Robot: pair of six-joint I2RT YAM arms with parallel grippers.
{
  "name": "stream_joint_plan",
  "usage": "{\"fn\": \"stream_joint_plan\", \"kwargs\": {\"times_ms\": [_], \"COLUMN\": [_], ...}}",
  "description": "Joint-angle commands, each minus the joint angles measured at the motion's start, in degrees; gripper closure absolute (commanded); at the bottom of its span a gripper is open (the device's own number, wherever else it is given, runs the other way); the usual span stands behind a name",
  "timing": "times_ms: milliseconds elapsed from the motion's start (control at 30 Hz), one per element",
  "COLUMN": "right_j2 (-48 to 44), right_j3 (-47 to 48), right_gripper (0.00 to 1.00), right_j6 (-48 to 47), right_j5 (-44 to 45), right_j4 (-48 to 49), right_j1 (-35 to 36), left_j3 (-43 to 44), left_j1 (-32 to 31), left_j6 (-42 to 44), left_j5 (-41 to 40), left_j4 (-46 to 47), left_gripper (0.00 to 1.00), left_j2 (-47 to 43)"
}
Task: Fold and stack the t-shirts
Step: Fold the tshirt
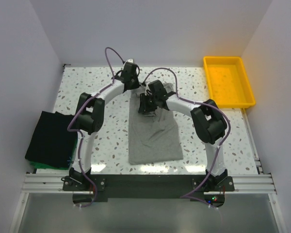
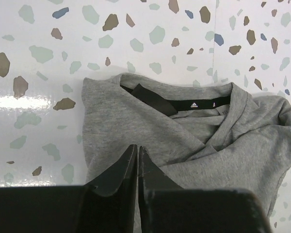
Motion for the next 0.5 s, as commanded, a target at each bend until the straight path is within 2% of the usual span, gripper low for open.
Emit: {"fn": "stream_joint_plan", "kwargs": {"times_ms": [0,67,200,333,467], "right_j2": [0.8,0.3,-3.2,-7.2,-10.2], "right_j3": [3.4,4.3,4.7,3.6,0.7], "right_gripper": [0.64,0.59,0.45,0.43,0.43], "right_j6": [-2.6,-3.0,-1.2,3.1,5.9], "right_j5": [-1.2,0.4,-0.2,0.6,3.2], "right_j4": [0.8,-0.3,-0.8,-2.5,-5.9], "right_j1": [0.3,-0.3,-3.4,-9.4,-12.9], "left_j3": [2.5,1.9,-2.1,-4.8,-11.6], "left_j1": [0.7,0.7,0.7,0.7,0.2], "left_j6": [0.3,0.5,0.5,0.5,-0.6], "left_j5": [2.0,2.8,4.4,7.6,10.0], "left_j4": [2.9,3.2,4.8,5.4,7.8], "left_gripper": [0.85,0.81,0.68,0.60,0.54], "left_j2": [-0.5,-2.0,-5.8,-10.1,-14.9]}}
